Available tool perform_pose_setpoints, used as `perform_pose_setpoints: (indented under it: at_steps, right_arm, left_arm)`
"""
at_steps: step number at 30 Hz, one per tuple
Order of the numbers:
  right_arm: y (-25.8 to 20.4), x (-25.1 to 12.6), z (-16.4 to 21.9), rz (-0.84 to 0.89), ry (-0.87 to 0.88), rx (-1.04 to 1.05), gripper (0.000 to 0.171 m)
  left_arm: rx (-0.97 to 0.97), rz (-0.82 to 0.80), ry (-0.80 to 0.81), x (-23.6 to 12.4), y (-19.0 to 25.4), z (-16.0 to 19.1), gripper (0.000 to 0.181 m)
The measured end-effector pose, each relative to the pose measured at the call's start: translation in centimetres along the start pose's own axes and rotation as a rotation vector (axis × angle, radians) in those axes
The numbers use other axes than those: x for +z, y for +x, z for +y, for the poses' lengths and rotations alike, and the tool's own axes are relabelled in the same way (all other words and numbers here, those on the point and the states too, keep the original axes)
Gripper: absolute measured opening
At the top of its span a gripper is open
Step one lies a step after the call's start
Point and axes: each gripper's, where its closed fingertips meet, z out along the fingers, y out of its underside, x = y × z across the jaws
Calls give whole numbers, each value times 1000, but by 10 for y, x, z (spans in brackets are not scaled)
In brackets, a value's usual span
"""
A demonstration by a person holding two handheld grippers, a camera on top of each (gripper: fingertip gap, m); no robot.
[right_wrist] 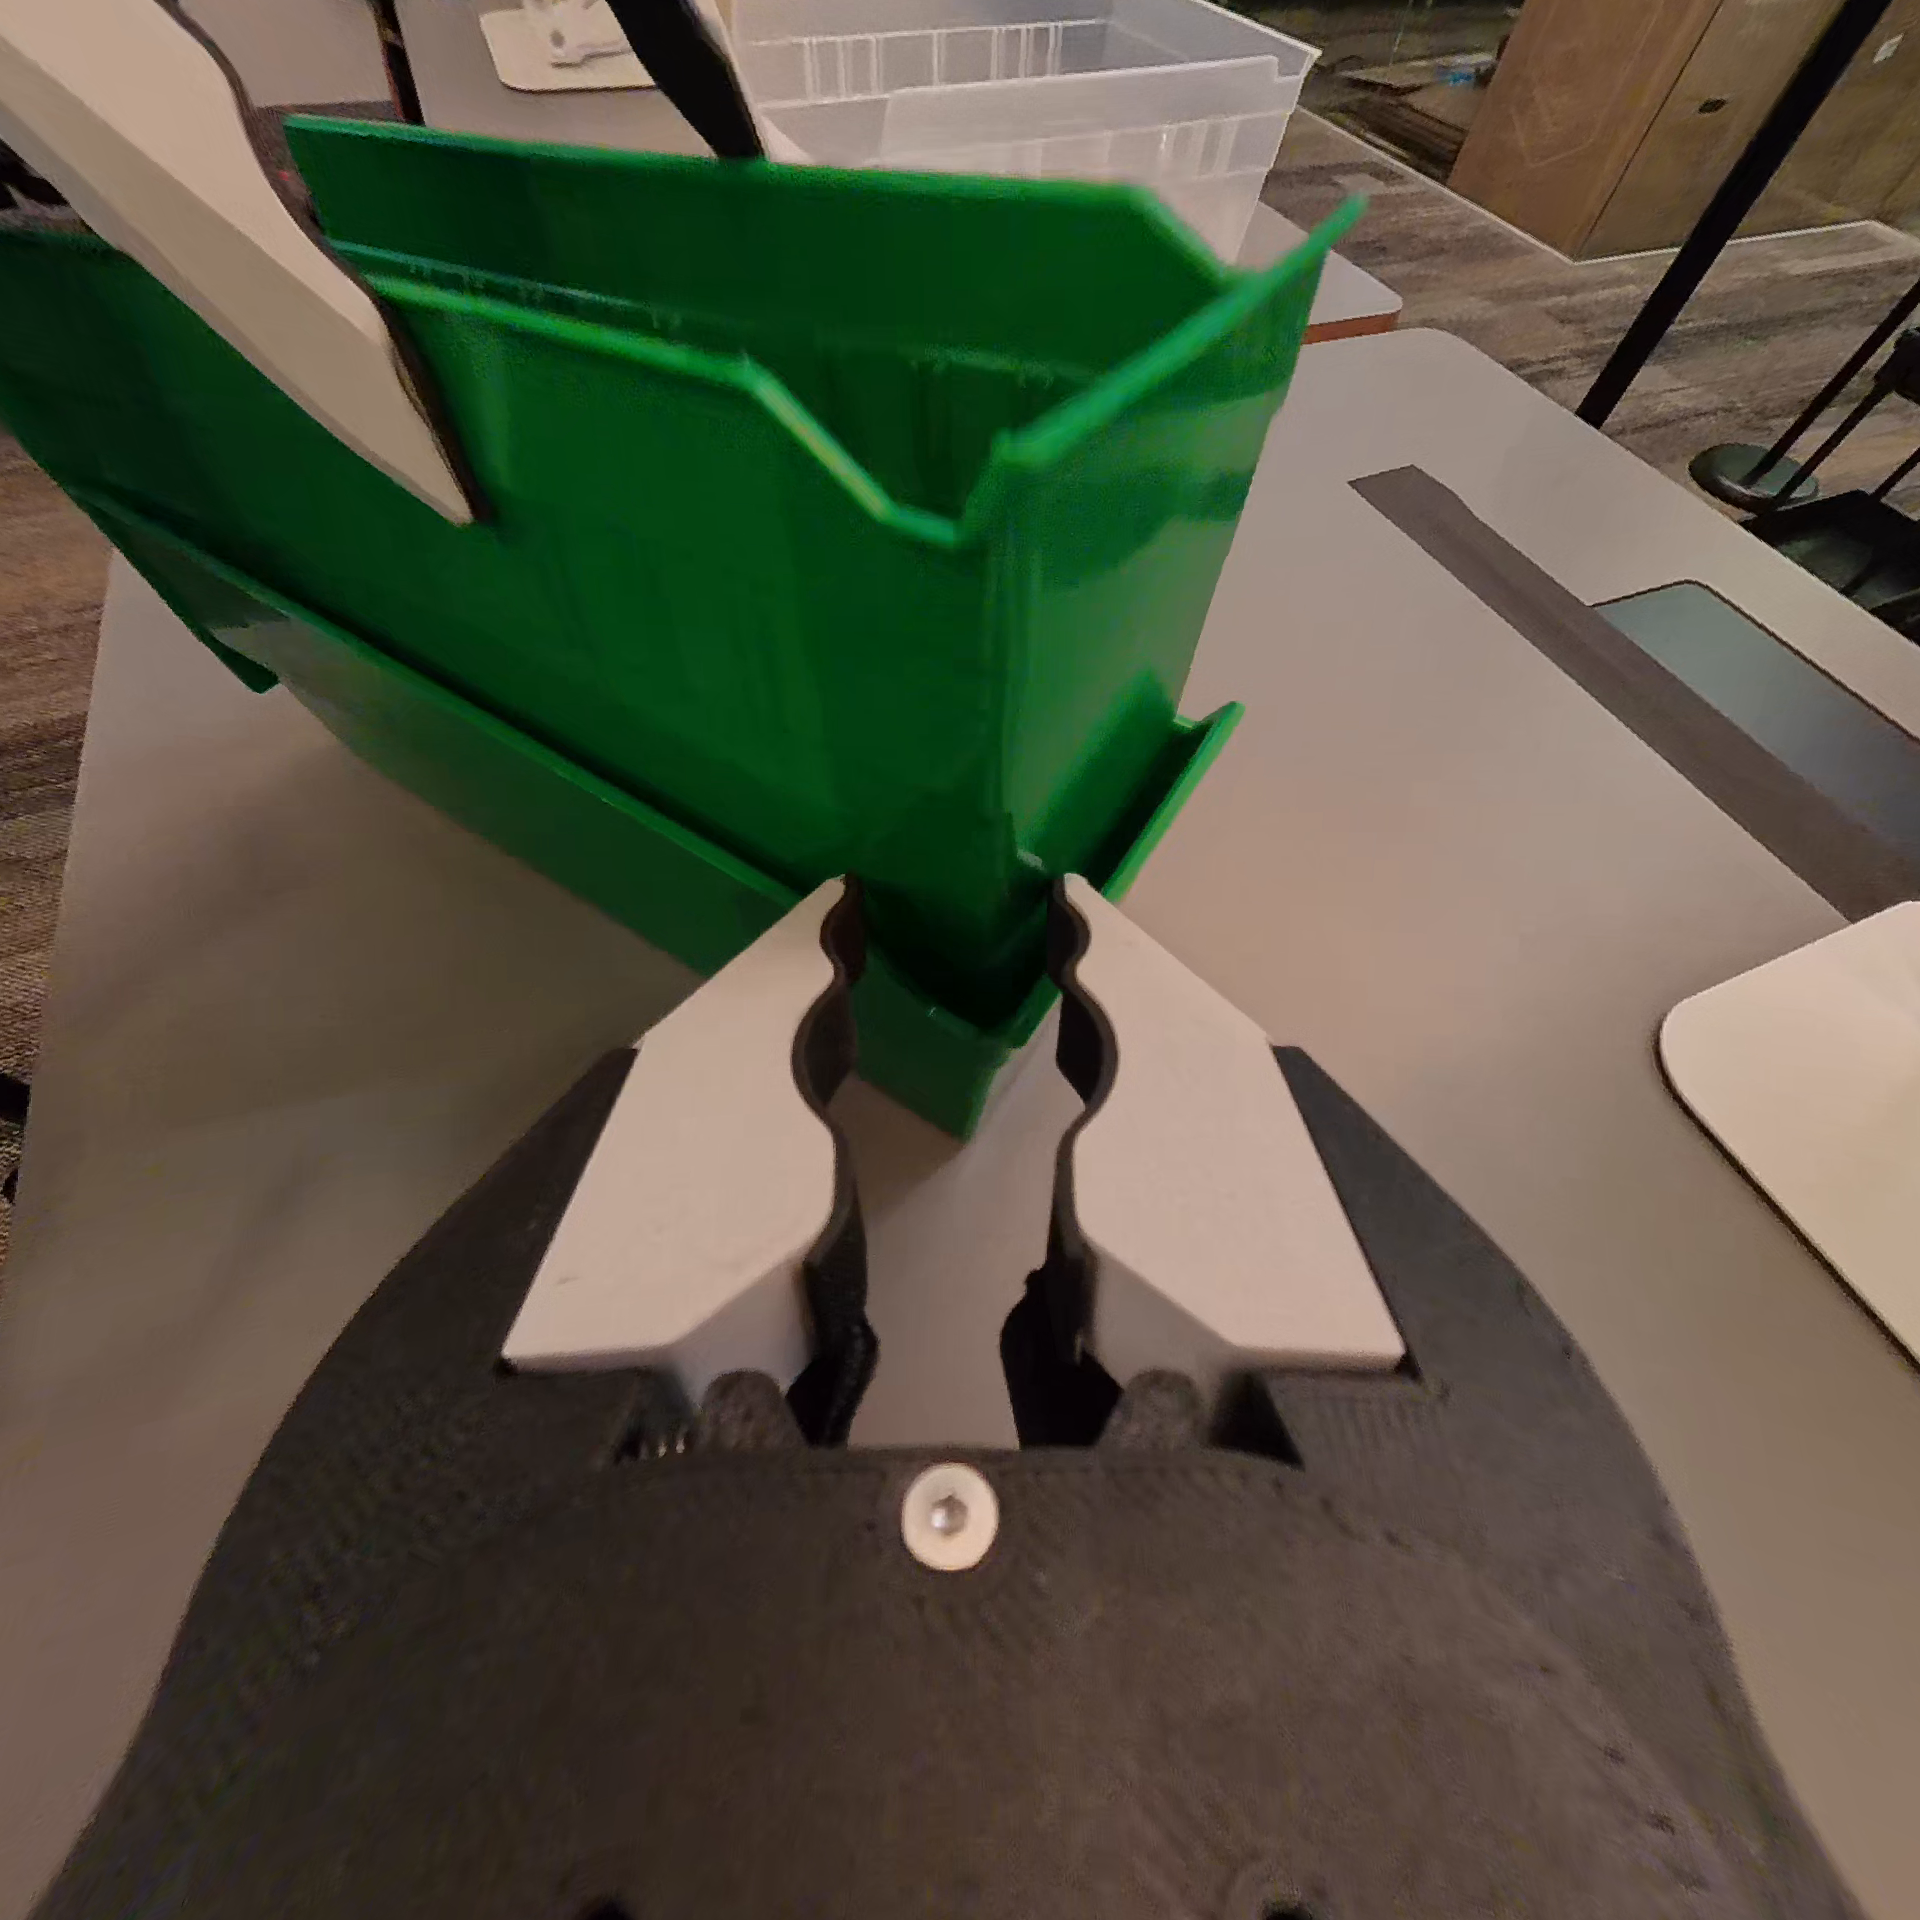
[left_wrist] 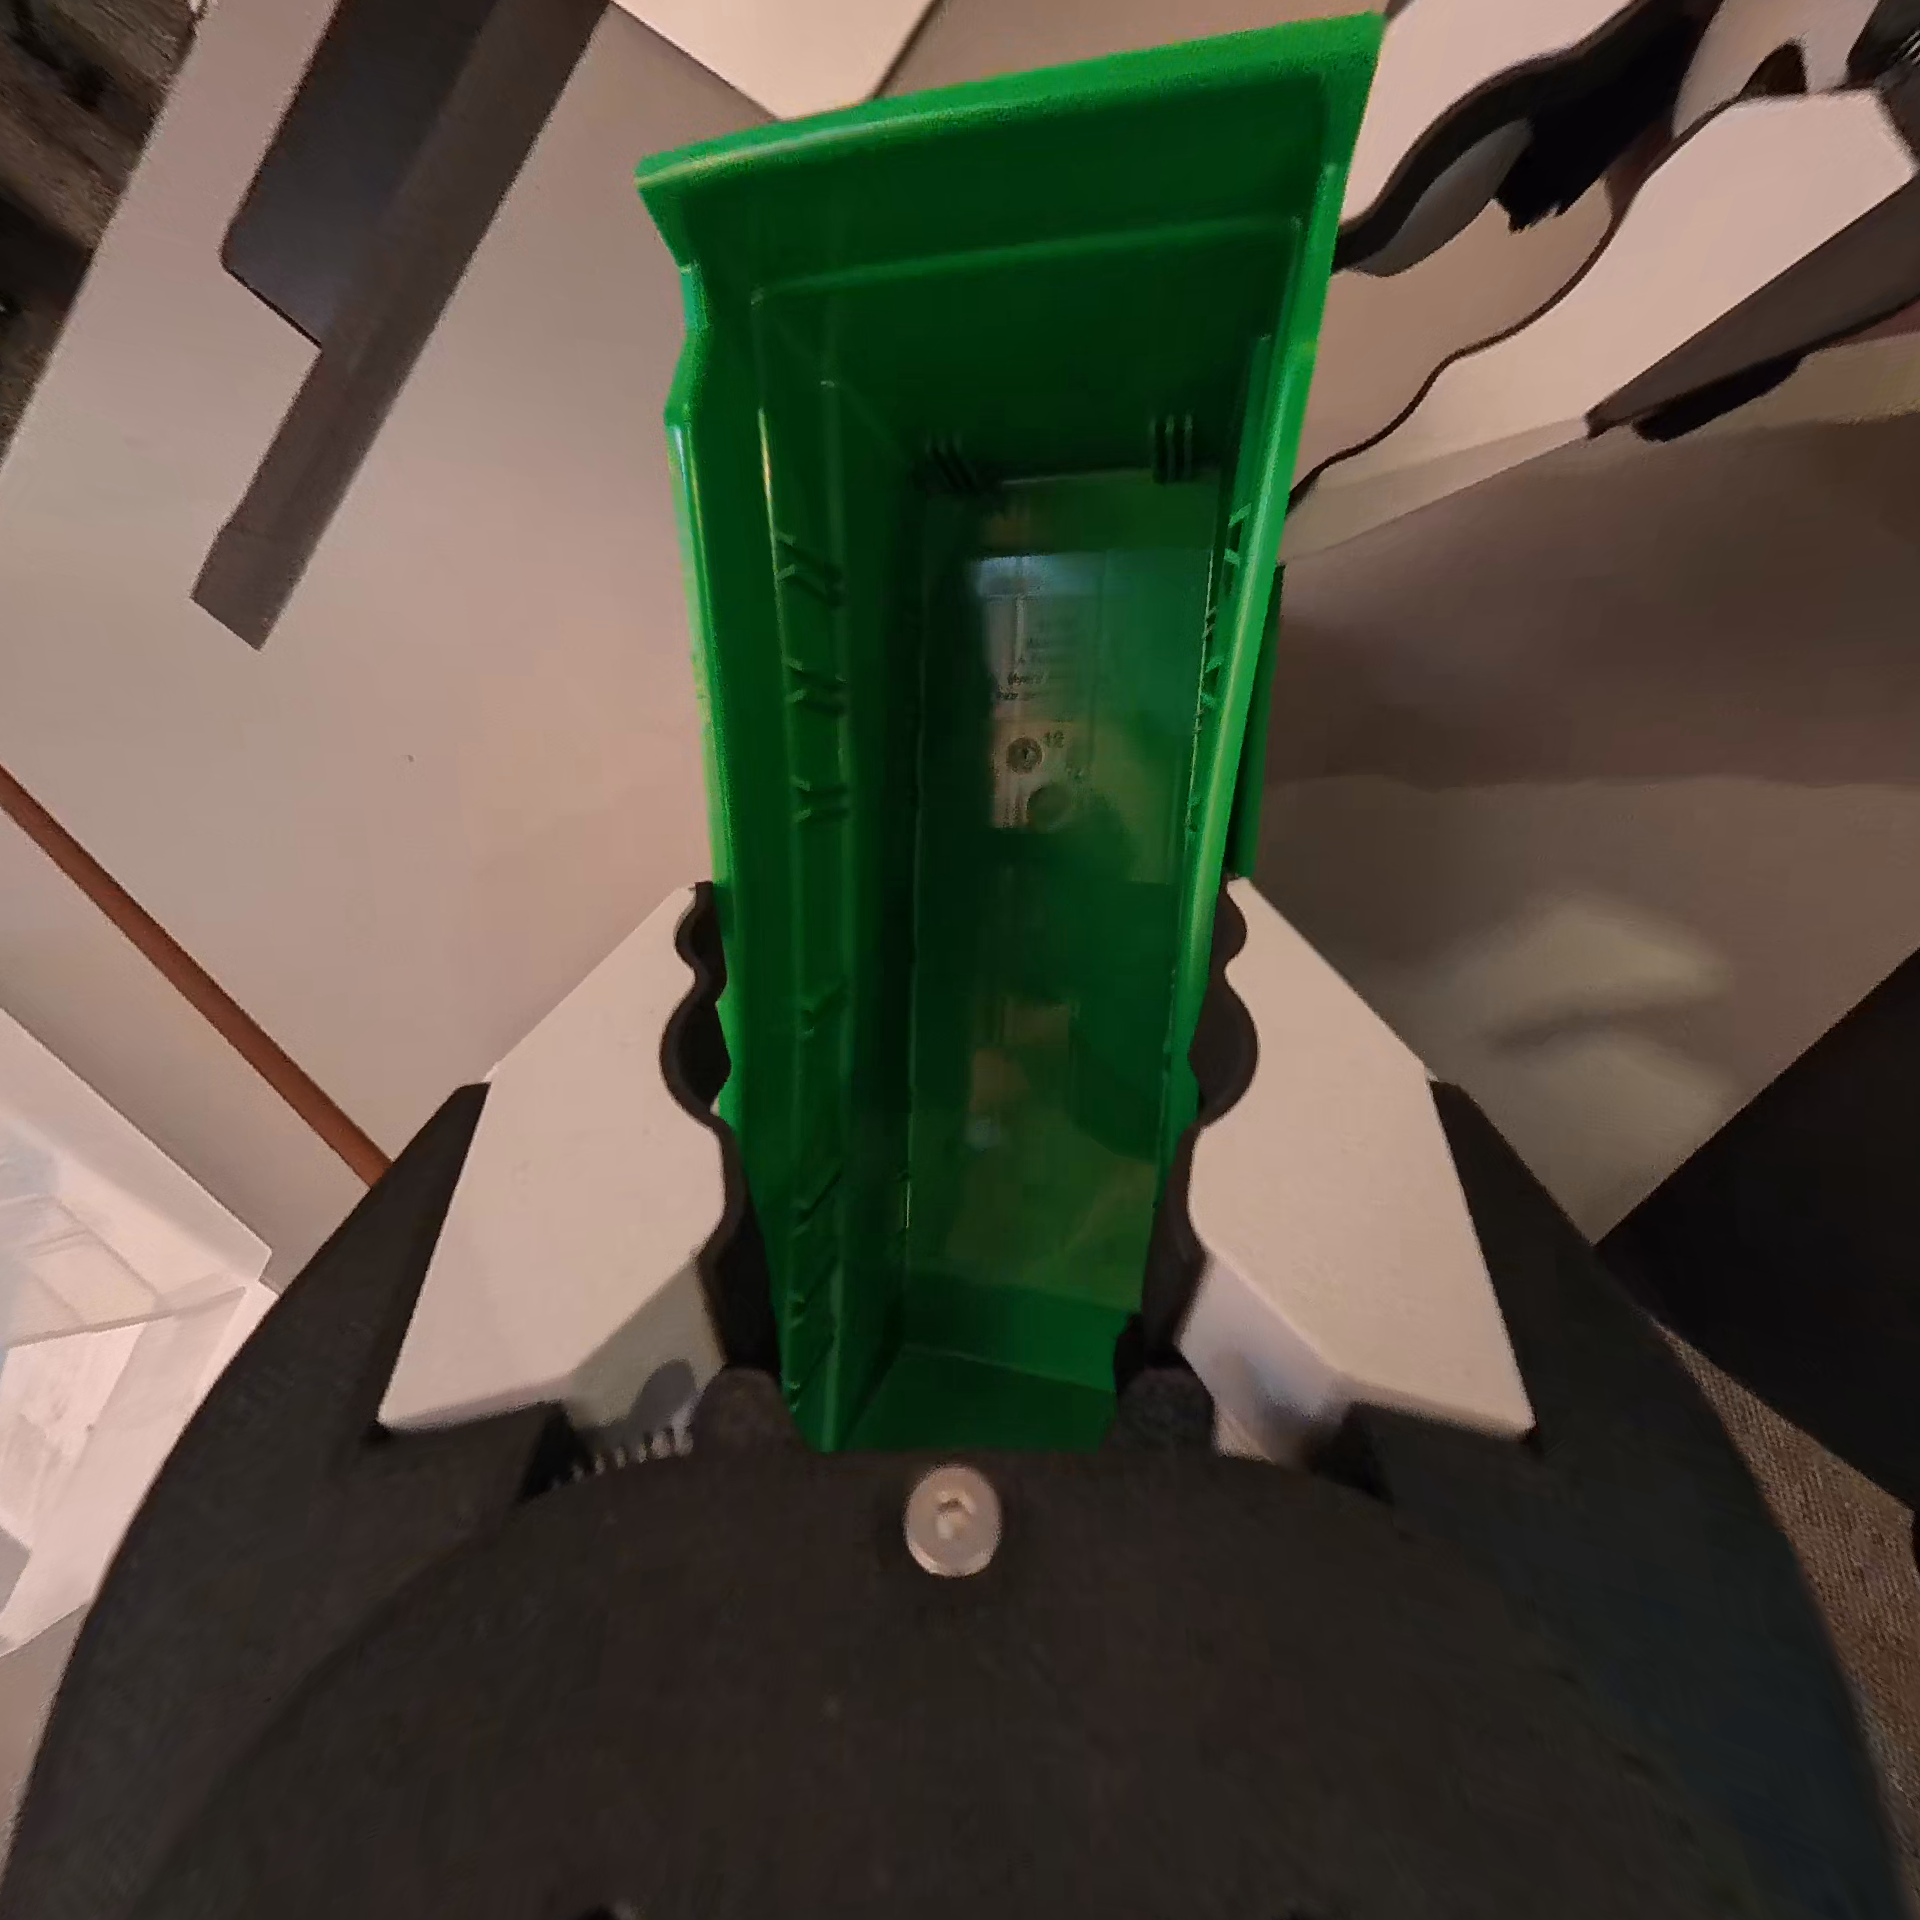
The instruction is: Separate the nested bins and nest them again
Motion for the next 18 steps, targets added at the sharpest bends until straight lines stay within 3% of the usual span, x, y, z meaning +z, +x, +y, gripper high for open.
perform_pose_setpoints:
  at_steps: [18]
  right_arm:
    - [6, -50, -19, 94, 84, 13, 24]
  left_arm:
    - [-78, -129, 156, -73, -30, -29, 91]
